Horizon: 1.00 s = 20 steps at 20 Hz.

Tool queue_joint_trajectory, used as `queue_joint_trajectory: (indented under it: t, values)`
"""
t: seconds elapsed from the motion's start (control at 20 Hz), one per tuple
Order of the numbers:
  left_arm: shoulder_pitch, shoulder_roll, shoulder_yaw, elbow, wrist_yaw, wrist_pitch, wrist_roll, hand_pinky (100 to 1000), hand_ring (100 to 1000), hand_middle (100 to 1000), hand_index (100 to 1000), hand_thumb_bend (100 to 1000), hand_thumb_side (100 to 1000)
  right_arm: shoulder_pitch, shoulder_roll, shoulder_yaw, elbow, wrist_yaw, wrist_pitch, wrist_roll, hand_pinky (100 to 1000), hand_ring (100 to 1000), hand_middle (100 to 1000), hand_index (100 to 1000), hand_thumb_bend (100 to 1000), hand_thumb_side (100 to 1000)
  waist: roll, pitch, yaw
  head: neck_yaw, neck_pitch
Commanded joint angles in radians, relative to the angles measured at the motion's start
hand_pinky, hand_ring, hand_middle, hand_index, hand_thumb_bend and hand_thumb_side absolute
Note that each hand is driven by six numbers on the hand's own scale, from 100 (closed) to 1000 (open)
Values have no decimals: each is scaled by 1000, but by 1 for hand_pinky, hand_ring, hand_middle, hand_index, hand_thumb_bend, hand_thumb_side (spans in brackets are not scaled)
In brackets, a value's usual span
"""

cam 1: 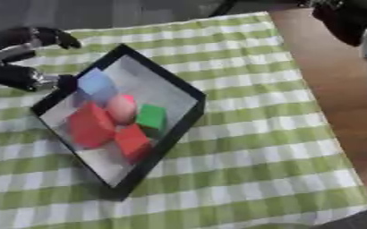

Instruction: Pick up objects on the table and place them in the box.

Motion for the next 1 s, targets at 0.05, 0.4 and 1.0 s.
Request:
queue_joint_trajectory:
  t: [0.05,0.4,1.0]
  values:
    - [44,57,92,-115,173,62,164,866,786,798,877,174,881,-6,-14,-17,-15,-11,-3,-9,890,711,606,760,165,306,-7,-38,4,-7,5]
    - [246,-11,293,-335,450,109,408,845,743,777,870,297,685,-1,-5,-29,-25,-18,-10,-22,890,712,607,760,166,305,-27,-31,15,-2,5]
    - [666,-172,568,-505,585,96,709,847,762,823,918,372,644,35,18,-54,-51,-27,-89,-76,908,764,667,816,100,545,-51,-22,46,-6,5]
